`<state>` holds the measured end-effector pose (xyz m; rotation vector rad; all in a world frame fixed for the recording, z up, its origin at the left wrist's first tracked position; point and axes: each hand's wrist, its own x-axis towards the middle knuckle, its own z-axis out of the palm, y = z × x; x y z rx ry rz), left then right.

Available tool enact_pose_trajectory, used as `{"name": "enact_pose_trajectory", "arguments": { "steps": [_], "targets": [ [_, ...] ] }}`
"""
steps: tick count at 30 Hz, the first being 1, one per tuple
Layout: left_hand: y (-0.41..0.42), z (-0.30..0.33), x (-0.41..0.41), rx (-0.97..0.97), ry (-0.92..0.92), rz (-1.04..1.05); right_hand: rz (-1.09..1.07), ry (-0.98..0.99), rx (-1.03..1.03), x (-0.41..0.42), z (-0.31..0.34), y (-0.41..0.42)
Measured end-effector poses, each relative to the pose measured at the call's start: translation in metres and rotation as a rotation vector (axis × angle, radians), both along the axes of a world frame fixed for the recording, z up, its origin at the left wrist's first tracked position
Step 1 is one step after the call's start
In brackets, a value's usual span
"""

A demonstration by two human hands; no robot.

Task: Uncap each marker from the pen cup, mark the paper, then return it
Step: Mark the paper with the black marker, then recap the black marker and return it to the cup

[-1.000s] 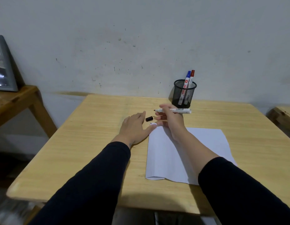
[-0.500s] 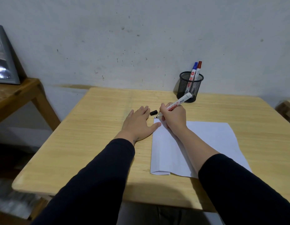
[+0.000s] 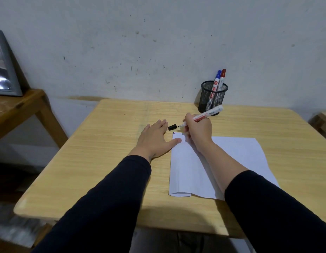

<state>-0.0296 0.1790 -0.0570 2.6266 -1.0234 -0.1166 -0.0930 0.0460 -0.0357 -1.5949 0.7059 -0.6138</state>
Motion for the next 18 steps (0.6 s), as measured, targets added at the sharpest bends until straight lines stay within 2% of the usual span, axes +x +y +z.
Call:
{"name": "enact_pose_trajectory", "arguments": {
  "steps": [3,5,9,12,15,18],
  "targets": [
    [-0.004,0.012,0.000,-0.156,0.075,0.090,-0.003,-0.087,0.212,-0.004,0.019,-0.011],
    [-0.010,0.021,0.003,-0.224,0.098,0.133,0.051,-0.079,0.272,-0.006,0.036,-0.019],
    [-0.026,0.028,0.008,-0.176,0.018,0.132,0.183,-0.021,0.244,-0.014,0.053,-0.033],
    [-0.033,0.029,0.011,-0.155,0.026,0.148,0.192,-0.058,0.235,-0.022,0.054,-0.046],
    [-0.041,0.037,0.014,-0.444,0.183,0.157,0.129,-0.153,0.320,-0.029,0.060,-0.060],
    [-0.056,0.062,0.008,-0.735,0.258,0.047,0.119,-0.239,0.366,-0.034,0.074,-0.071]
  ]
}}
